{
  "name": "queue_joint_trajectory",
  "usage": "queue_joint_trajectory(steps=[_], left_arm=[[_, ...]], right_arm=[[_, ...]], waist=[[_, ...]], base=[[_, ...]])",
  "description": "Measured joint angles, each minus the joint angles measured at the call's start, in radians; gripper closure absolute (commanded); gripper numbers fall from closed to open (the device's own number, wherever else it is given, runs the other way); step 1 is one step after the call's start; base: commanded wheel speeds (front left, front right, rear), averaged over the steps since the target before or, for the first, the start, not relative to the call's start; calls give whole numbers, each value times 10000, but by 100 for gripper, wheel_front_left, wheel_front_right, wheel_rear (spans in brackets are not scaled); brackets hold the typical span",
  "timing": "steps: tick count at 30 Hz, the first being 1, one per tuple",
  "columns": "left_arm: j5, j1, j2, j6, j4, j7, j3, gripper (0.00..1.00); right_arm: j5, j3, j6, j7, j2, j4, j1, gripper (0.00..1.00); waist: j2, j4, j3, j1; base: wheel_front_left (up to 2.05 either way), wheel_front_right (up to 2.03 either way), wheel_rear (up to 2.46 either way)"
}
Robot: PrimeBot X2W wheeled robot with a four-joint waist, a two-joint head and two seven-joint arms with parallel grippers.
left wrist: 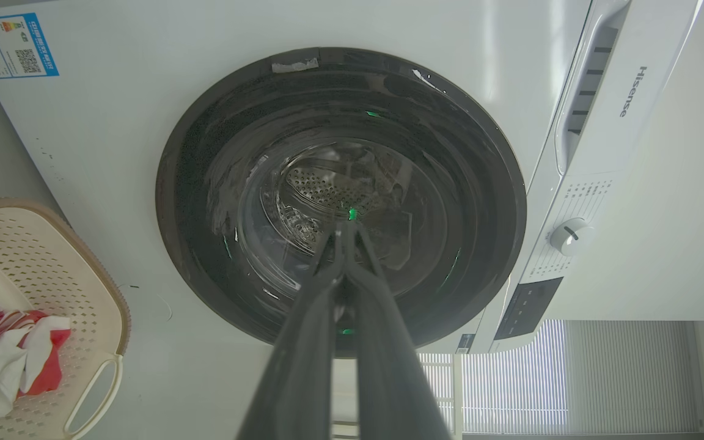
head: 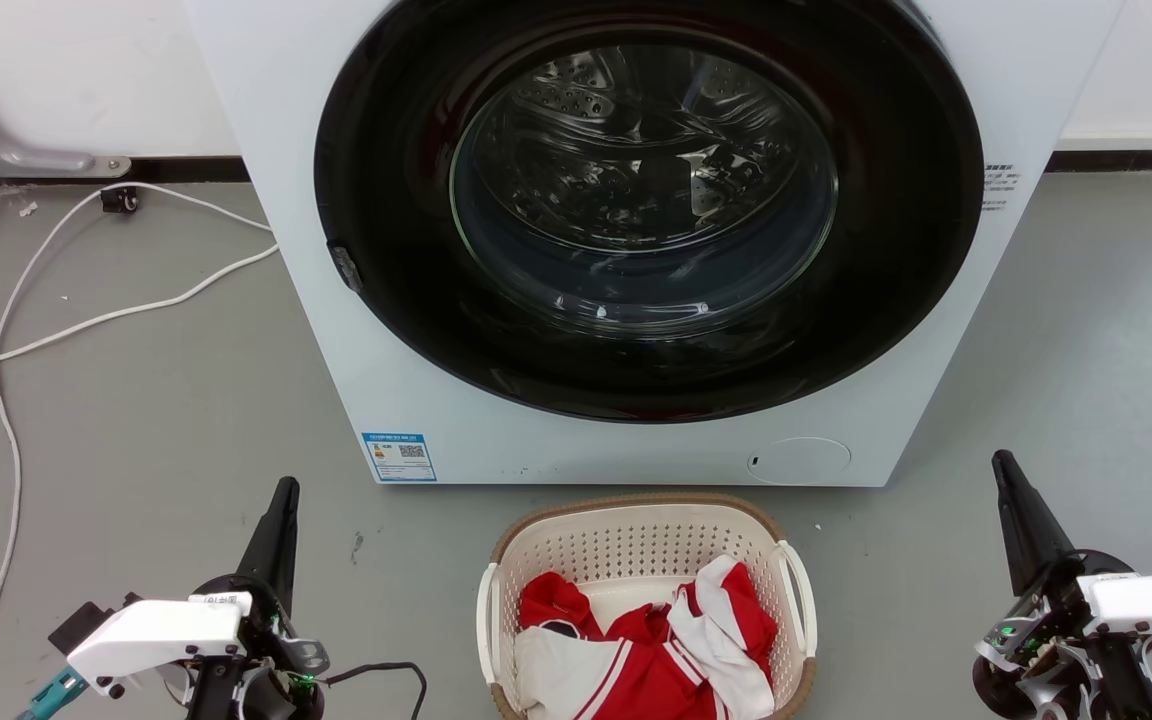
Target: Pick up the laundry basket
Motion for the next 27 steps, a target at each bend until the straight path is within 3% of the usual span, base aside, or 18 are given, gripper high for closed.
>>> queue_joint_trajectory(steps=[27], left_arm=[[15,-1,-21,0,2,33,19,100]], right_arm=[[0,-12,0,2,8,0,0,100]], waist=[[0,0,0,0]], base=[[0,0,0]])
